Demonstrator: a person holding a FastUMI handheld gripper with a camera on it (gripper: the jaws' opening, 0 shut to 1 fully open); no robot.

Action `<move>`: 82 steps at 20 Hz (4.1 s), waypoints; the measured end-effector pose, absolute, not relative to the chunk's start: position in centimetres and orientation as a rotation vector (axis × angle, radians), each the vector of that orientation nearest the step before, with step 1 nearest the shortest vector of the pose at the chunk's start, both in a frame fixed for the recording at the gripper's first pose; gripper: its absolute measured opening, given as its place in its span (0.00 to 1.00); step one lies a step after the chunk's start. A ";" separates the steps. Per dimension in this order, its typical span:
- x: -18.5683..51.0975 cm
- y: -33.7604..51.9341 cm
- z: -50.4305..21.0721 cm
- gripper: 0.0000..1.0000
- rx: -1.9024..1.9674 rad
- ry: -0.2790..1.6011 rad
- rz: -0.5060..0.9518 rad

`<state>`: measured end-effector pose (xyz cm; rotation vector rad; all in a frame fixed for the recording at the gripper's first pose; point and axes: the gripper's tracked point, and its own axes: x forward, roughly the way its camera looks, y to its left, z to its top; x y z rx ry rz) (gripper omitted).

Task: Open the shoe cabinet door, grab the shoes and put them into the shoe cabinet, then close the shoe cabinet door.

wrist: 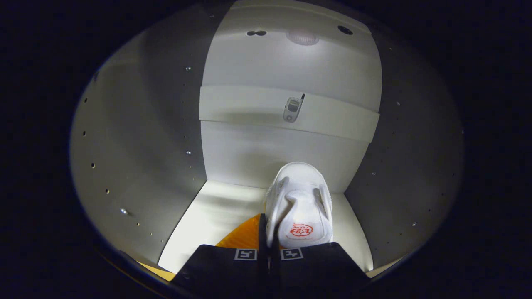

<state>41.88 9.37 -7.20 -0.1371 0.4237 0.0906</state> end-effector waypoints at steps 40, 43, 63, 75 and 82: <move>19.0 7.9 2.9 0.98 -0.016 0.205 0.157; 14.3 7.0 4.6 0.98 -0.029 0.131 0.162; -8.1 -8.3 4.6 0.98 0.029 0.120 0.362; -8.7 -19.7 5.5 0.98 0.115 0.092 0.203; -5.3 -24.3 7.2 0.98 0.125 0.048 0.089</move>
